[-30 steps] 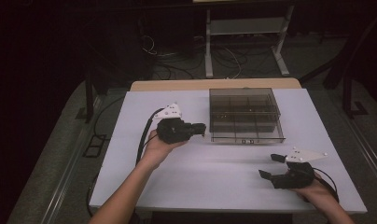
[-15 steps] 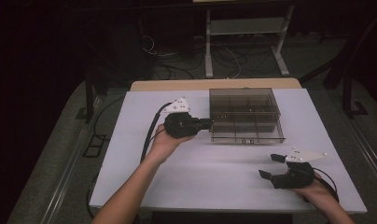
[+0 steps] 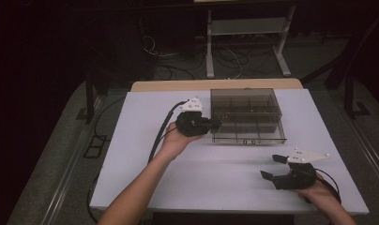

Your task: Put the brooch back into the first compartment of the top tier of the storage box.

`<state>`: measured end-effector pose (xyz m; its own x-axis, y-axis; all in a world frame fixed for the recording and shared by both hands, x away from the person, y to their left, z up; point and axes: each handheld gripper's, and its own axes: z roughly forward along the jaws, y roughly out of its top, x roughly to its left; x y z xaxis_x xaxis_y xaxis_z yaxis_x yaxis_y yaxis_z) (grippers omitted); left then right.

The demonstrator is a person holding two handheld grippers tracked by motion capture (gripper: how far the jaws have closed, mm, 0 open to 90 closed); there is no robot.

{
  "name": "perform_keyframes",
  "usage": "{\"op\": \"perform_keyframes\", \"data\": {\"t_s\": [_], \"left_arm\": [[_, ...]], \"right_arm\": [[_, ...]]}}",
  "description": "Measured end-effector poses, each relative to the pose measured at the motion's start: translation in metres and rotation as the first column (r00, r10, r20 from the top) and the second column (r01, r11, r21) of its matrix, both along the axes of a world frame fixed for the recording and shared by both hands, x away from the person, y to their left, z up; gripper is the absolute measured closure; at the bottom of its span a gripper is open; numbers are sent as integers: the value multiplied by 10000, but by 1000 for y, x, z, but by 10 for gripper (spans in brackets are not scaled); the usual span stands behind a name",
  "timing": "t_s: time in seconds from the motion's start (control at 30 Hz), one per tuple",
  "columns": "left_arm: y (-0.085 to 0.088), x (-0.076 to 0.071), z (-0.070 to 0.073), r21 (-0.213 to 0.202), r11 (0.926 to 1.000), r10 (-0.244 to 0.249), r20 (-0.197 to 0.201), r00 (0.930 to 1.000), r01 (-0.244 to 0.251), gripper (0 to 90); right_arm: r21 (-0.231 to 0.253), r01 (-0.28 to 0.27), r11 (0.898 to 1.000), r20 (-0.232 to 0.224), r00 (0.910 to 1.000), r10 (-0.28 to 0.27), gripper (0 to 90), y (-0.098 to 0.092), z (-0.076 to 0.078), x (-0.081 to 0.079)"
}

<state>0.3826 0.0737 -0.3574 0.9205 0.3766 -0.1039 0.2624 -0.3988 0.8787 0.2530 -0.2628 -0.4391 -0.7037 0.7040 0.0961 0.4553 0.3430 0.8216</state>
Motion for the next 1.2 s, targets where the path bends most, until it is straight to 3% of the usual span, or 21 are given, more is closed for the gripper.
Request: {"op": "perform_keyframes", "data": {"t_s": [0.2,0.43,1.07,1.2], "left_arm": [[-9,3,-5,440,9989,138,64,9999,-141,825],[-16,6,-13,642,9979,34,-56,10000,-31,822],[-36,10,-27,973,9951,-111,-329,9994,143,816],[-37,11,-28,913,9957,-87,-384,9992,122,769]], "right_arm": [[12,12,10000,3,10000,-12,205,0,0,0],[10,18,10000,8,10000,-18,205,0,0,0],[-1,25,10000,21,10000,-25,205,-1,0,0],[-6,18,10000,11,10000,-18,205,-1,0,0]]}}
